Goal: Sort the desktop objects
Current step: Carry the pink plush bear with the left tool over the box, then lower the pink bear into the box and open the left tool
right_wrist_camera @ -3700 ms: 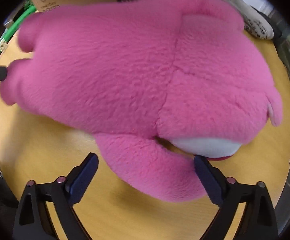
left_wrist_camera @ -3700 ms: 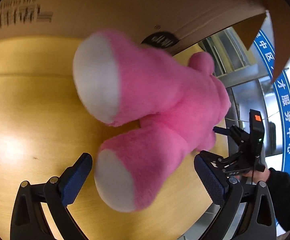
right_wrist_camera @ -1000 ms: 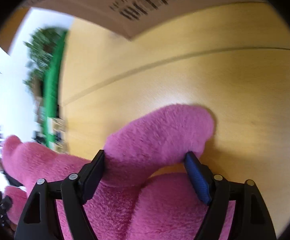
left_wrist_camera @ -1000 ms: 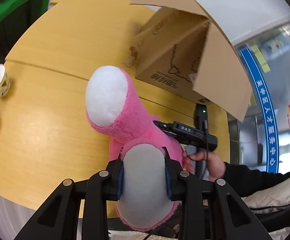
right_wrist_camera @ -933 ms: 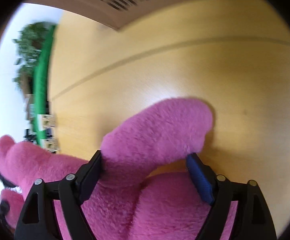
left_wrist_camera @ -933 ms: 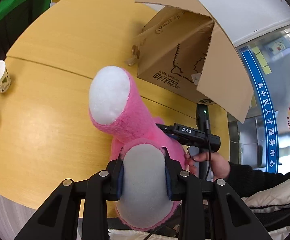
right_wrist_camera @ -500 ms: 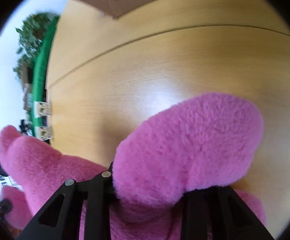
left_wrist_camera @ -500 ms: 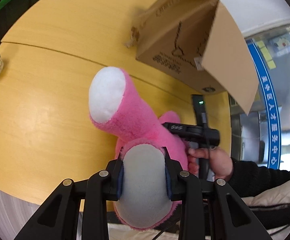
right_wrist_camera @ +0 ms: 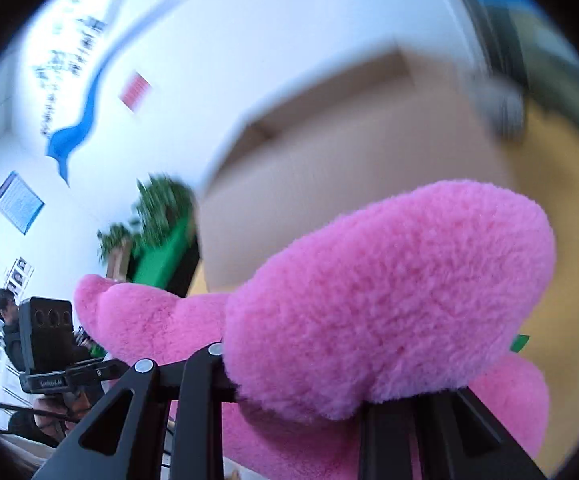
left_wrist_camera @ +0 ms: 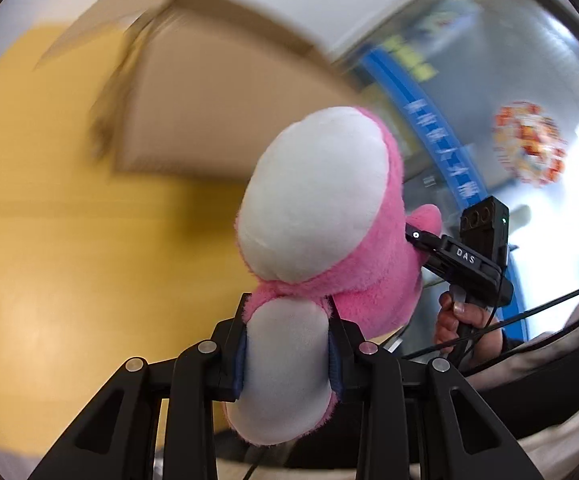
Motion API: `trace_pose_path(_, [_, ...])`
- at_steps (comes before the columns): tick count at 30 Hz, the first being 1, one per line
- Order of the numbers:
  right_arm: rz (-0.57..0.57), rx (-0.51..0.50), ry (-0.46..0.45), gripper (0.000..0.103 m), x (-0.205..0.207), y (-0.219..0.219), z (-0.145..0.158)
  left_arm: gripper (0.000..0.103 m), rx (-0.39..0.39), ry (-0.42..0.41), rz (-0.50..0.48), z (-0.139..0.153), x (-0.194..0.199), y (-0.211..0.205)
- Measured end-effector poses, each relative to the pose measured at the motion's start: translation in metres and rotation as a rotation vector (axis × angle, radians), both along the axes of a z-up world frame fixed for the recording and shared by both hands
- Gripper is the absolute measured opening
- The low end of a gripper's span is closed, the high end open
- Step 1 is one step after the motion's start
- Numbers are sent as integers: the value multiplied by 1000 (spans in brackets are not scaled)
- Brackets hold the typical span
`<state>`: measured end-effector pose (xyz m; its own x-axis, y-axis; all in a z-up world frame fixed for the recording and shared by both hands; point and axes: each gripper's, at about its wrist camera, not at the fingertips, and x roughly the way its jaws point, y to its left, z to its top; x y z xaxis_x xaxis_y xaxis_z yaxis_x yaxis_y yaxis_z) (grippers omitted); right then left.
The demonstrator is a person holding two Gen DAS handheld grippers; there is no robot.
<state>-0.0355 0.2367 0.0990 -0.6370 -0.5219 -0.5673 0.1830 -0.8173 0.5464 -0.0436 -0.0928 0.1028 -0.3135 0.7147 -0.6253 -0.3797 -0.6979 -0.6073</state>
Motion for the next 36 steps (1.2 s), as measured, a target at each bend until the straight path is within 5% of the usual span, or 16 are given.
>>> trace_pose_path(6, [-38,108,321,25,0,20,126,33,62,293,-43,99,-23,30])
trace_pose_path(9, [-30,140,432,25,-35,20,168,33,86,405,-32,139,-46,29])
trace_pose_path(14, [43,201,490,25,-139,-11,215,33,46,378,26,154,-136,29])
trace_pose_path(18, [72,233,413,25,-248,-25,227,33,8,341,74,163,-211,30])
trace_pose_path(24, [64,277,178,25,-394,-42,155,33,-61,261,141,166,-328,35])
trace_pose_path(36, [77,456,-317,25,-552,-54,-65,32,-291,-271,250,-23,-505,76])
